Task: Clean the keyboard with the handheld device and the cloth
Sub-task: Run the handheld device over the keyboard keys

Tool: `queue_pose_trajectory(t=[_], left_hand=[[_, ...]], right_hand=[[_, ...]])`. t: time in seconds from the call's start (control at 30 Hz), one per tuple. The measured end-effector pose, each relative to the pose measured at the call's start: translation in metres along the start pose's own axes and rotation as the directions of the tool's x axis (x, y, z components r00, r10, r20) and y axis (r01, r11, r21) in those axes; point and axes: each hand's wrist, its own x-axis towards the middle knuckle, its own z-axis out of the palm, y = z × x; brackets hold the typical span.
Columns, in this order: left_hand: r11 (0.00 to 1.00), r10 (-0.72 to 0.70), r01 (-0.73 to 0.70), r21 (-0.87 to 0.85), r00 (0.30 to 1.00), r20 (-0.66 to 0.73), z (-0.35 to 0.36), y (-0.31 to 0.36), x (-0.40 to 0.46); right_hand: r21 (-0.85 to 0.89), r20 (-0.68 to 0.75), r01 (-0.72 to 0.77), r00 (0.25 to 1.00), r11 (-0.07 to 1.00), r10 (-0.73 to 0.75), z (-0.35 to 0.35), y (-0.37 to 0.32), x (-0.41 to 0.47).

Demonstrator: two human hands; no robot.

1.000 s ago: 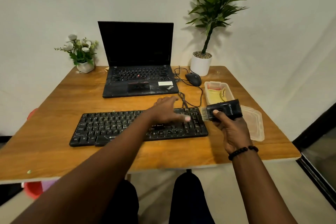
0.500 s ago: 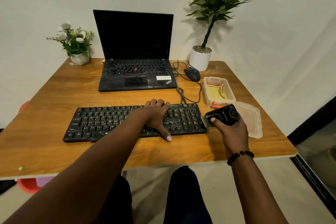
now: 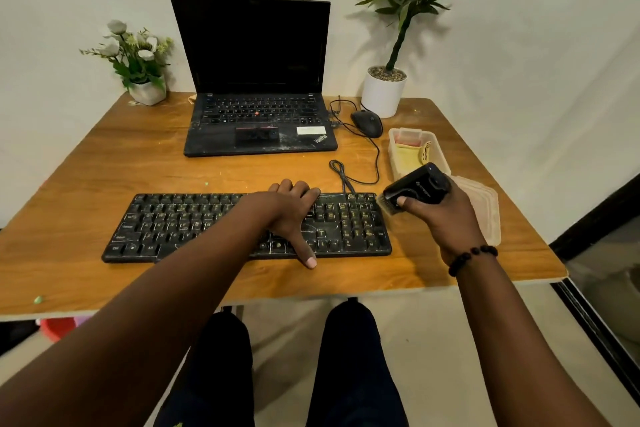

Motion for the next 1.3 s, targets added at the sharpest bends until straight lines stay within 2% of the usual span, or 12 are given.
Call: queue_pose_trajectory(t=[0.07,0.17,0.3,0.43,0.5,0.6,0.73,0.87,1.0,1.07,1.17,1.3], left_hand=[[1.000,0.000,0.000,0.007,1.000,0.007,-0.001,0.000,-0.001],[1.000,-0.004,0.004,0.016,1.000,0.013,-0.003,0.001,0.000],[1.000,-0.001,0.001,0.009,1.000,0.010,-0.003,0.001,0.000],[1.000,-0.004,0.004,0.003,1.000,0.011,-0.004,0.002,0.000],[1.000,-0.001,0.001,-0.002,1.000,0.011,-0.004,0.002,0.000],[1.000,0.000,0.000,-0.014,1.000,0.009,-0.003,0.000,0.001],[1.000,-0.001,0.001,-0.020,1.000,0.006,-0.001,-0.001,0.002],[0.999,-0.004,0.004,-0.035,1.000,0.006,0.001,-0.002,0.003],[0.999,-0.003,0.003,-0.032,1.000,0.008,0.003,-0.004,0.005],[0.999,-0.003,0.003,-0.034,1.000,0.007,0.003,-0.004,0.005],[0.999,-0.010,0.011,-0.039,1.000,0.007,0.004,-0.004,0.006],[0.999,-0.006,0.006,-0.040,1.000,0.007,0.004,-0.005,0.007]], right_hand=[[-0.035,0.049,0.006,0.999,0.999,-0.004,0.004,0.003,0.004],[-0.287,0.137,0.109,0.988,0.952,-0.072,0.010,0.006,0.008],[-0.510,0.099,0.192,0.981,0.839,-0.164,0.008,0.007,0.022],[-0.469,0.144,0.219,0.975,0.856,-0.170,0.015,0.002,0.028],[-0.542,0.188,0.247,0.967,0.803,-0.171,0.018,0.002,0.033],[-0.628,0.163,0.255,0.967,0.735,-0.196,0.017,-0.004,0.043],[-0.531,0.224,0.269,0.959,0.803,-0.173,0.025,-0.011,0.044],[-0.674,0.232,0.288,0.957,0.680,-0.175,0.031,-0.011,0.051],[-0.545,0.300,0.334,0.934,0.769,-0.193,0.039,-0.021,0.050],[-0.581,0.378,0.355,0.915,0.733,-0.143,0.042,-0.020,0.051],[-0.677,0.371,0.361,0.920,0.642,-0.126,0.037,-0.025,0.060],[-0.561,0.382,0.357,0.912,0.747,-0.149,0.042,-0.031,0.057]])
